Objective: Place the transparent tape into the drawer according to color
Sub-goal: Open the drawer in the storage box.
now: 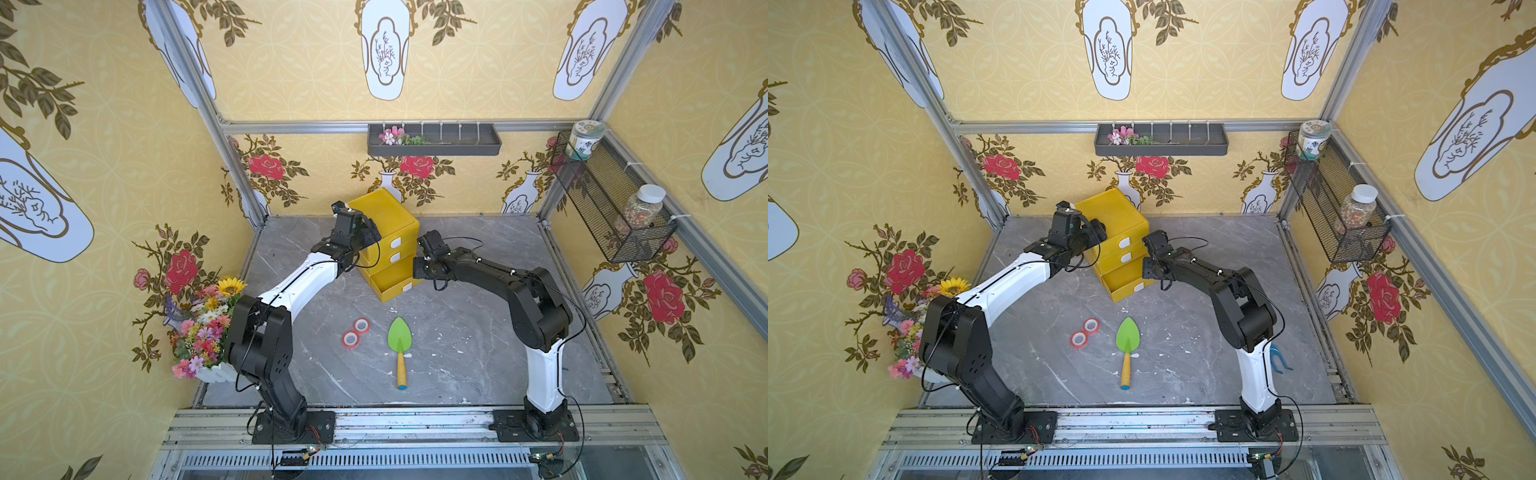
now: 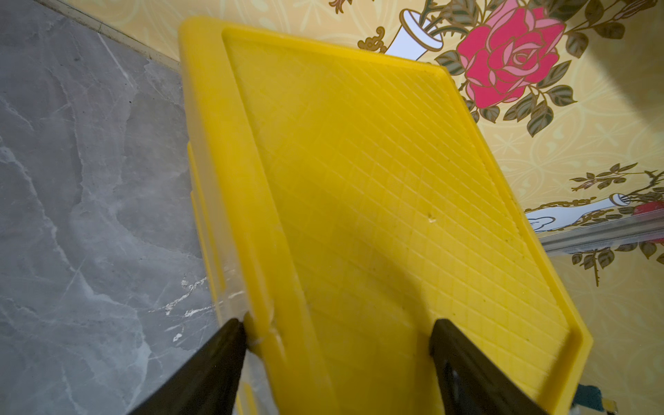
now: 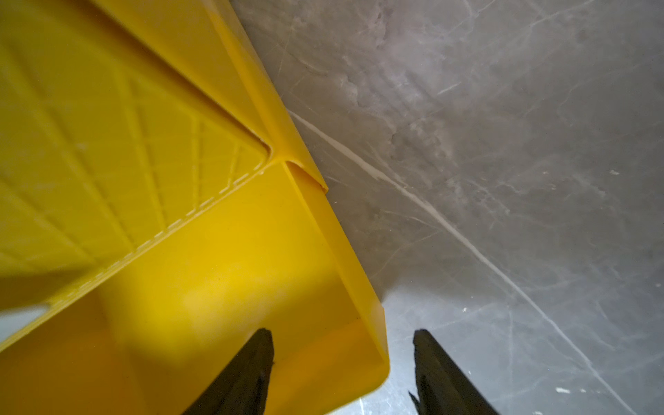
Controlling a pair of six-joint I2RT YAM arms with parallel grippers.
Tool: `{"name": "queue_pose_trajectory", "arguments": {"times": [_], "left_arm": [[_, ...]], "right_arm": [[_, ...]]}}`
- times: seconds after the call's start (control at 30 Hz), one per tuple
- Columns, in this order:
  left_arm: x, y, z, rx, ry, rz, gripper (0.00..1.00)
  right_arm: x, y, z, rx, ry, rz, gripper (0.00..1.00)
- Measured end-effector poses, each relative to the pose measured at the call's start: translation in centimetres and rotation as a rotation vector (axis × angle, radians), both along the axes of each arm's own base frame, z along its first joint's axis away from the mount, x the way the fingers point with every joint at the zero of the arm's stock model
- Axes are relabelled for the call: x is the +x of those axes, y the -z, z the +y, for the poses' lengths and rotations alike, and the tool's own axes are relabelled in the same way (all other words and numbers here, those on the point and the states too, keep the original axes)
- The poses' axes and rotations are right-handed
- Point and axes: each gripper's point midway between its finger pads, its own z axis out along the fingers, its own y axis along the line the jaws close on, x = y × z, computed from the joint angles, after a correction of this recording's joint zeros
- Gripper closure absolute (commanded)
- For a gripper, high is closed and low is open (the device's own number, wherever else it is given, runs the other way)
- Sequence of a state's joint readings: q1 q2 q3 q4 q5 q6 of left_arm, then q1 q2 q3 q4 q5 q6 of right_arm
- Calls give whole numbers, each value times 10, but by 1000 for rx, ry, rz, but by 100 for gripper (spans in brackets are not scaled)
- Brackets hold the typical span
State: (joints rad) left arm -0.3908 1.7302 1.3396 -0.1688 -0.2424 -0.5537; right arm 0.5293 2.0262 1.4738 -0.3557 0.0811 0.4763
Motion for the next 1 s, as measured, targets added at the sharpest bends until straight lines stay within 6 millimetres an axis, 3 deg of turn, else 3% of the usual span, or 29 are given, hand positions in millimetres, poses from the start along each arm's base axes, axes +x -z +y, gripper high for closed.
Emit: {"name": "queue_pose_trajectory", "arguments": {"times": [0.37, 0.67, 1.0], "left_arm": [[3, 0, -1, 0, 2, -6, 16], [0, -11, -1, -16, 8, -21, 12], [-78, -30, 21, -13, 44, 80, 6]], "right_arm": [[-28, -3, -12, -16, -93, 76, 40], [-38, -15, -5, 13, -126, 66, 25], [-41, -79, -3, 104, -128, -99, 24]]}}
